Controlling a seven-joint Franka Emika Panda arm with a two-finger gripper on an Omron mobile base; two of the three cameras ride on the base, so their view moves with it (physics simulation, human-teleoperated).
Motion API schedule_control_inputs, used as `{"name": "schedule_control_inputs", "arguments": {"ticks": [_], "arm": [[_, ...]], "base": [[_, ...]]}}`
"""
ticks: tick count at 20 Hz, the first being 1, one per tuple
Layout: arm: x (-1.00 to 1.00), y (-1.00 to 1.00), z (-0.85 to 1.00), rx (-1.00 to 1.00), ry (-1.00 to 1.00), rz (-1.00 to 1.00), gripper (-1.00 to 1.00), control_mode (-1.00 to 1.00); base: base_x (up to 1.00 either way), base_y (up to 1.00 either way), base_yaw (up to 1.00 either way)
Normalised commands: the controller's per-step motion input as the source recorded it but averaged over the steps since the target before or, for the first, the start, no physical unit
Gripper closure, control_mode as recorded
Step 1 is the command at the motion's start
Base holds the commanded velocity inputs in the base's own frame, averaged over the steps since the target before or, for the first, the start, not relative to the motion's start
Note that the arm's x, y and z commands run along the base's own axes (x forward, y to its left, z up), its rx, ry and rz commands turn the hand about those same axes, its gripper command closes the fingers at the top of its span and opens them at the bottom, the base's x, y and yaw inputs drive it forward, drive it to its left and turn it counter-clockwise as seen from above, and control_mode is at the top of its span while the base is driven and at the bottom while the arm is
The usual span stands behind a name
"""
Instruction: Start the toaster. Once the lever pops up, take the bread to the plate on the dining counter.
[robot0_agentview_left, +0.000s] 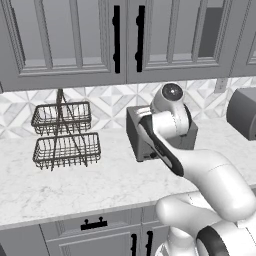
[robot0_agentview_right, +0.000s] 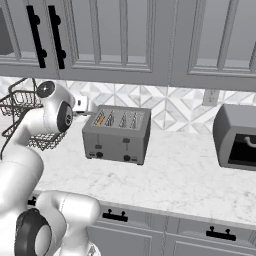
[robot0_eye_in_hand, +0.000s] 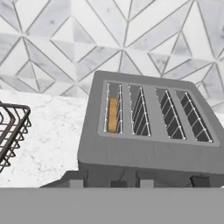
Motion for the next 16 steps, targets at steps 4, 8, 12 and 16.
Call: {"name": "schedule_control_inputs", "arguments": {"ticks": [4,8,12,16], "arm": [[0.00,0.00,0.00,-0.02,-0.11,0.03,-1.00,-1.00],[0.00,-0.04,0.00,0.00,-0.05,0.00,-1.00,-1.00],[0.00,-0.03,0.00,0.00,-0.10,0.00,-1.00,-1.00],[0.00,0.00,0.00,0.00,-0.01,0.00,-1.00,-1.00]], "base": [[0.00,0.00,0.00],[0.00,0.00,0.00],[0.00,0.00,0.00],[0.00,0.00,0.00]]}}
